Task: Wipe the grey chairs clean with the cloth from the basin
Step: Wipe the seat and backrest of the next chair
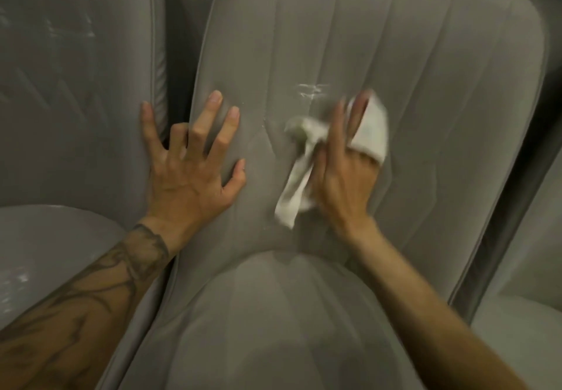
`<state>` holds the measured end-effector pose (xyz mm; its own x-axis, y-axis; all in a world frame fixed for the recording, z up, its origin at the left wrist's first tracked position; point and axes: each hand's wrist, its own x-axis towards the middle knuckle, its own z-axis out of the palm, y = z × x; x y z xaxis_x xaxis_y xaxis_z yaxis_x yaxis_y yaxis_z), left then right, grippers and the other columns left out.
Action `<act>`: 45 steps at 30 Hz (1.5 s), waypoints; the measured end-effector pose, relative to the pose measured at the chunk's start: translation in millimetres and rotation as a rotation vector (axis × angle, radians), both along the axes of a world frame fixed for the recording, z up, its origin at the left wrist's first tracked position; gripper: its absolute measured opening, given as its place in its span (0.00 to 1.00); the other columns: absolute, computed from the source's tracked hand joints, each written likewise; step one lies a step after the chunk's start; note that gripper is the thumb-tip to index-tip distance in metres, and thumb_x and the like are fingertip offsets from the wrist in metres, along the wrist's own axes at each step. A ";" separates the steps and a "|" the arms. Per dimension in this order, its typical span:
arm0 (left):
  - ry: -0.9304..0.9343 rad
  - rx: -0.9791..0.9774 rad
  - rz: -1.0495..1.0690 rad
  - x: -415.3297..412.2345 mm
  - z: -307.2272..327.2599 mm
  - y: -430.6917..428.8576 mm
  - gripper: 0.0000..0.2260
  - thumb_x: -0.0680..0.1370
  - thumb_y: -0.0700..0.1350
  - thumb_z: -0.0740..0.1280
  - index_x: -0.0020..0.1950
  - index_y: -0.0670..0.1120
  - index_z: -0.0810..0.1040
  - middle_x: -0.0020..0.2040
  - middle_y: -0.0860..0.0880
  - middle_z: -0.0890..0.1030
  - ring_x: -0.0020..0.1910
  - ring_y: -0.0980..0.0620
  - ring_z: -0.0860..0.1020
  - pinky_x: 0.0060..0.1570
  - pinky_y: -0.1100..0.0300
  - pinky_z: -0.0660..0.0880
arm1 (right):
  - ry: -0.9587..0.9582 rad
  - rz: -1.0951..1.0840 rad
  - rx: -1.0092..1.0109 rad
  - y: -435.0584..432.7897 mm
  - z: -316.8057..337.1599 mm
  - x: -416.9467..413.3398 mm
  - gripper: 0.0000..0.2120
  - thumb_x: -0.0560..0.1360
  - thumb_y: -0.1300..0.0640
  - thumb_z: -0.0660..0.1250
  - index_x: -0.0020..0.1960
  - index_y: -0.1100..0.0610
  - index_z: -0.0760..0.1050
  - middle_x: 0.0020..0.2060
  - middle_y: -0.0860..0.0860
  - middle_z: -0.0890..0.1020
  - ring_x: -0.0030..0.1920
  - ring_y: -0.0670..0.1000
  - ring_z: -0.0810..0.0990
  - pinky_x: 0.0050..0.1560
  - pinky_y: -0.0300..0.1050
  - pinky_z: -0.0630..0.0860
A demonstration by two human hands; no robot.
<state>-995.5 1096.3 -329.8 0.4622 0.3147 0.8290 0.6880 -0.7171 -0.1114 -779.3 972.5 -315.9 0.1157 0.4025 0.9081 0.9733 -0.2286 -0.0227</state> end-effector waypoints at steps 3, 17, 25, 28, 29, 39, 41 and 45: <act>-0.012 0.010 -0.008 1.2 -0.9 1.3 0.30 0.83 0.58 0.60 0.83 0.47 0.63 0.83 0.45 0.59 0.59 0.35 0.76 0.76 0.24 0.50 | -0.032 -0.056 0.283 32.0 91.8 11.7 0.21 0.85 0.56 0.61 0.76 0.61 0.70 0.68 0.66 0.77 0.62 0.56 0.76 0.65 0.45 0.71; -0.018 0.018 -0.025 2.3 -0.6 3.5 0.30 0.83 0.57 0.60 0.83 0.47 0.64 0.83 0.45 0.59 0.57 0.36 0.77 0.76 0.23 0.49 | -0.194 -0.096 0.066 35.1 93.2 12.7 0.22 0.87 0.53 0.57 0.81 0.54 0.64 0.79 0.66 0.64 0.75 0.62 0.69 0.79 0.48 0.58; -0.023 0.025 -0.030 2.9 -1.4 2.3 0.29 0.83 0.56 0.60 0.83 0.47 0.64 0.83 0.45 0.59 0.58 0.36 0.76 0.76 0.23 0.51 | -0.115 -0.035 -0.173 14.5 34.1 -27.0 0.24 0.86 0.56 0.59 0.81 0.56 0.63 0.80 0.67 0.59 0.81 0.65 0.59 0.82 0.57 0.56; -0.014 0.011 -0.019 0.9 0.8 0.8 0.29 0.84 0.56 0.59 0.83 0.47 0.64 0.83 0.44 0.59 0.57 0.36 0.77 0.75 0.22 0.52 | -0.218 -0.054 -0.227 5.5 50.7 -10.1 0.24 0.87 0.56 0.58 0.82 0.52 0.61 0.81 0.64 0.59 0.82 0.64 0.57 0.83 0.49 0.46; -0.011 0.009 -0.019 0.9 1.4 1.0 0.29 0.84 0.55 0.59 0.83 0.47 0.64 0.83 0.44 0.60 0.57 0.36 0.77 0.75 0.22 0.52 | -0.250 -0.070 -0.176 14.1 69.5 -2.5 0.24 0.87 0.55 0.57 0.82 0.52 0.61 0.81 0.64 0.59 0.82 0.64 0.59 0.83 0.48 0.47; -0.030 0.014 -0.028 0.9 2.3 -1.2 0.28 0.84 0.54 0.60 0.83 0.47 0.64 0.83 0.43 0.63 0.58 0.36 0.78 0.75 0.22 0.52 | -0.138 -0.046 -0.199 10.8 20.1 -34.6 0.24 0.86 0.55 0.60 0.82 0.52 0.63 0.81 0.65 0.59 0.81 0.63 0.59 0.80 0.50 0.57; -0.028 0.009 -0.032 0.6 2.4 -0.9 0.28 0.84 0.55 0.59 0.83 0.47 0.64 0.83 0.44 0.61 0.57 0.36 0.78 0.75 0.23 0.51 | -0.201 -0.024 -0.250 0.2 29.2 -19.0 0.25 0.86 0.55 0.61 0.82 0.52 0.62 0.81 0.63 0.59 0.82 0.62 0.58 0.83 0.47 0.47; -0.047 0.005 -0.035 1.7 1.0 1.5 0.28 0.84 0.55 0.59 0.83 0.48 0.64 0.83 0.45 0.59 0.58 0.37 0.78 0.76 0.23 0.51 | -0.281 -0.088 0.024 43.7 118.7 14.8 0.23 0.87 0.54 0.57 0.82 0.52 0.63 0.80 0.62 0.64 0.79 0.59 0.63 0.81 0.46 0.55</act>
